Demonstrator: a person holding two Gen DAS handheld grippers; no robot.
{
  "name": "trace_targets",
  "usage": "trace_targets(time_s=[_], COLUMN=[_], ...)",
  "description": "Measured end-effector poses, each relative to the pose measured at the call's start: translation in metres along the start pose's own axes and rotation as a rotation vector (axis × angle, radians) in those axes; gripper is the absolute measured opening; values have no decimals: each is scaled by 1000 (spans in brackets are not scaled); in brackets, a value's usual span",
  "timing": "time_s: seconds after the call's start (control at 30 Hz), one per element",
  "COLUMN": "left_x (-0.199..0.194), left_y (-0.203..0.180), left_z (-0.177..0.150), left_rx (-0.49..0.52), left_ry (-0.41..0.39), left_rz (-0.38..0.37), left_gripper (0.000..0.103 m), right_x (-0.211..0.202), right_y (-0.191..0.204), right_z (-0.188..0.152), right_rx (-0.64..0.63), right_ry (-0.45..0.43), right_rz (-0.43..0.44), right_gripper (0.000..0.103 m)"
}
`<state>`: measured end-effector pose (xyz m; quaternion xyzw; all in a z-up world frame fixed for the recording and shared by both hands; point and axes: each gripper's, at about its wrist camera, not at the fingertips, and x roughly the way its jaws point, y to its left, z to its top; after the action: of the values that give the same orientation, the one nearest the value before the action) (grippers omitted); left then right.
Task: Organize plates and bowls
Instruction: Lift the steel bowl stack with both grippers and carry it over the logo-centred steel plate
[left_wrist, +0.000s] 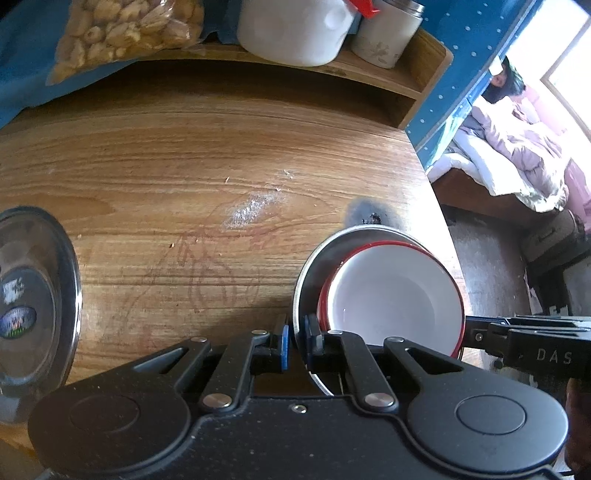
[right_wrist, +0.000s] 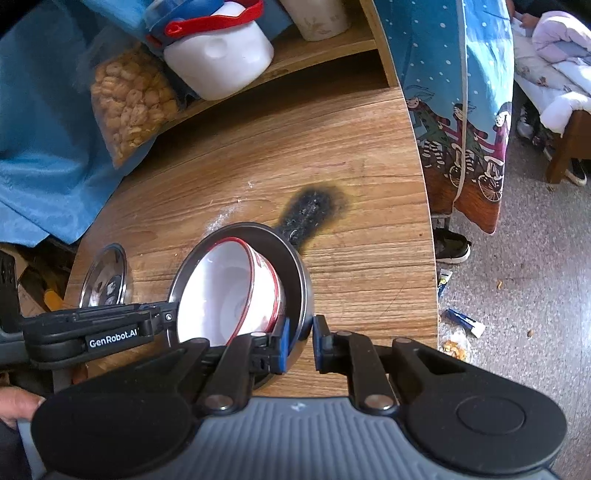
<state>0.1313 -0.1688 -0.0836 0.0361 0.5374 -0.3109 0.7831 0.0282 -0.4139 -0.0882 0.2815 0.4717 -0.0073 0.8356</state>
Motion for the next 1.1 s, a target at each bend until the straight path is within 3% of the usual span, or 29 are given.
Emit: trace_targets(time_s=[0.27,0.47,1.1], left_x=[5,3,-22], left_y=[3,8,14], left_z=[9,9,11], left_rx=[20,6,-4], left_ry=[10,25,-50], left_rz=[-37,-35,-1], left_gripper=[6,7,7], right_x=[-2,-3,-11], right_y=[6,-8,18], right_z=[-5,-2,1], right_rx=[41,169,97], right_ry=[-34,-30,-50], right_rz=[-53,26,46], right_gripper=[14,13,13])
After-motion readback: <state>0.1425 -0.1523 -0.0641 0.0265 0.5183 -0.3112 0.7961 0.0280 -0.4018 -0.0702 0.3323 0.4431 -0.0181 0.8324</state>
